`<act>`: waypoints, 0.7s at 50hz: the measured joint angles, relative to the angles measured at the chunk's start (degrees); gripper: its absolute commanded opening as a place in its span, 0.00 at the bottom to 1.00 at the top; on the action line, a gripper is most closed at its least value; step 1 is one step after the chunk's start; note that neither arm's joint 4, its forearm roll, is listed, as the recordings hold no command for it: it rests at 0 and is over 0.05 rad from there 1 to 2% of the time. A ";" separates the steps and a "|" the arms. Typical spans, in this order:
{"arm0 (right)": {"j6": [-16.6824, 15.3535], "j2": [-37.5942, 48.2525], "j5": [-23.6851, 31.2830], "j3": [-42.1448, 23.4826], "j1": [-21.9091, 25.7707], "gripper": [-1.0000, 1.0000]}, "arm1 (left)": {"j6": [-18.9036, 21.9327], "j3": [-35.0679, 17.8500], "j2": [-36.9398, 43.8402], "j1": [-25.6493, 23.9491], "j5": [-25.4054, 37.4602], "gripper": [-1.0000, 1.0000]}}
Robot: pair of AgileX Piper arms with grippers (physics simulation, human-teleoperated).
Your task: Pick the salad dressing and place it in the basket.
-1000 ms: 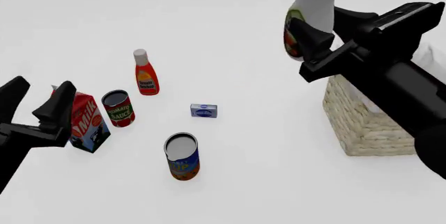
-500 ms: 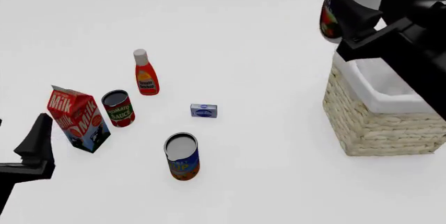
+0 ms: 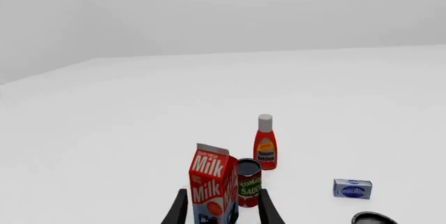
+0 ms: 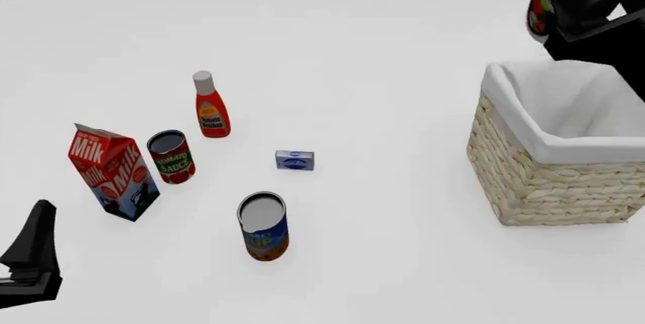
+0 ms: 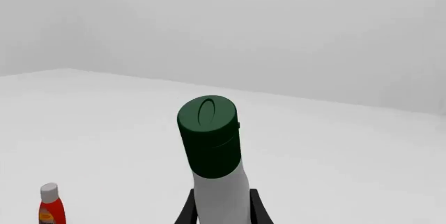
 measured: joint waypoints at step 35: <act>0.67 7.74 -2.31 1.30 -16.79 0.00 | -1.02 0.11 -5.83 2.23 6.74 1.00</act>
